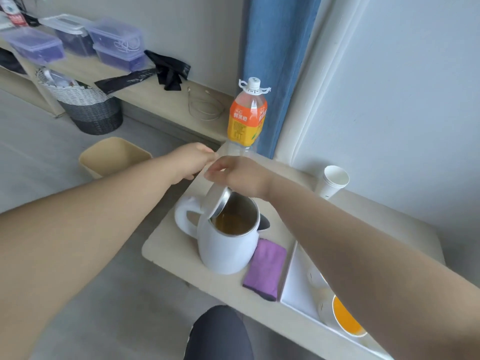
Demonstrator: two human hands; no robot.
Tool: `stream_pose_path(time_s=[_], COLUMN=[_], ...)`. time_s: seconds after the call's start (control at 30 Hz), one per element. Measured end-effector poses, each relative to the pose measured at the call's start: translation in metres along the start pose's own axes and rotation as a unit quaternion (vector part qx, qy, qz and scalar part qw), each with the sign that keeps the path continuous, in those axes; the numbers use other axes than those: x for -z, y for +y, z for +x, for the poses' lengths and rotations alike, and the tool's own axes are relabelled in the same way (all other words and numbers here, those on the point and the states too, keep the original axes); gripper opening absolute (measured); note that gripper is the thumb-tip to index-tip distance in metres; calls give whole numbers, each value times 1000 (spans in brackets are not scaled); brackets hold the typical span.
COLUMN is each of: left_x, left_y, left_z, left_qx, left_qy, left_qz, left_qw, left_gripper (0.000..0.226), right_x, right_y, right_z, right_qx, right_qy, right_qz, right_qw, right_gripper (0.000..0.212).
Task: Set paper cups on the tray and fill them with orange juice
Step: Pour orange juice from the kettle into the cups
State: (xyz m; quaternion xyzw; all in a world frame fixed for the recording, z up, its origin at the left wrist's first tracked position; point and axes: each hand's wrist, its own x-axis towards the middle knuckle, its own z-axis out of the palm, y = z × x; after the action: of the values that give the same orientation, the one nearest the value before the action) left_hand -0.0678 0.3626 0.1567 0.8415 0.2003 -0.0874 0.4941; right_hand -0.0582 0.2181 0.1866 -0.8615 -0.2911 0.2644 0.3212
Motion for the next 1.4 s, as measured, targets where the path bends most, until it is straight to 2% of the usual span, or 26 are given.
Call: stream_pose_path(time_s=[0.07, 0.17, 0.27, 0.4, 0.53, 0.63, 0.7, 0.77, 0.8, 0.87, 0.93, 1.03, 1.1, 1.17, 1.23, 1.3, 1.4], left_x=[-6, -16, -20, -22, -20, -17, -16, -19, -22, -27, -33, -45, -53, -55, -53, -53, -59], left_y=[-21, -46, -60, -73, -76, -80, -83, -85, -88, -88, -87, -91, -97, -101, -104, -107, -108], left_z=[-23, -45, -60, -62, -64, -68, -74, -82, -86, -96, -109, -128, -141, -156, -167, -169, -157], left_qx=[-10, -12, -28, -64, -72, -63, -57, -35, -23, -2, 17, 38, 42, 60, 90, 105, 121], left_qy=[-6, -32, -53, -31, -28, -29, -25, 2, 23, 60, 70, 64, 27, -51, -107, -84, 19], left_qz=[42, 33, 65, 136, 159, 191, 202, 206, 214, 238, 252, 217, 94, -64, -136, -141, -142], left_qw=[999, 999, 996, 988, 984, 979, 977, 978, 976, 969, 965, 973, 994, 995, 981, 981, 982], left_gripper=[31, 38, 46, 43, 41, 25, 23, 27, 28, 31, 36, 37, 32, 17, 20, 26, 29], right_x=[-7, -13, -26, -50, -58, -58, -64, -80, -91, -112, -132, -155, -161, -163, -164, -167, -171], right_y=[10, 37, 66, 94, 100, 89, 78, 64, 58, 44, 34, 24, 19, 23, 26, 35, 42], right_z=[-11, -20, -25, -23, -19, -31, -45, -63, -72, -90, -101, -101, -102, -104, -112, -117, -123], right_qx=[-4, 5, -31, -75, -110, -107, -114, -120, -123, -137, -154, -180, -194, -206, -210, -210, -224], right_qy=[49, 88, 91, 69, 75, 110, 204, 309, 336, 306, 228, 129, 110, 122, 147, 180, 242], right_qz=[-25, -136, -182, -183, -140, -86, -3, 96, 135, 211, 267, 306, 345, 379, 382, 354, 318], right_qw=[998, 987, 979, 978, 981, 984, 972, 938, 924, 918, 924, 926, 912, 894, 888, 894, 889], right_gripper=[34, 40, 46, 51, 54, 52, 49, 40, 31, 18, 20, 31, 45, 36, 27, 30, 48])
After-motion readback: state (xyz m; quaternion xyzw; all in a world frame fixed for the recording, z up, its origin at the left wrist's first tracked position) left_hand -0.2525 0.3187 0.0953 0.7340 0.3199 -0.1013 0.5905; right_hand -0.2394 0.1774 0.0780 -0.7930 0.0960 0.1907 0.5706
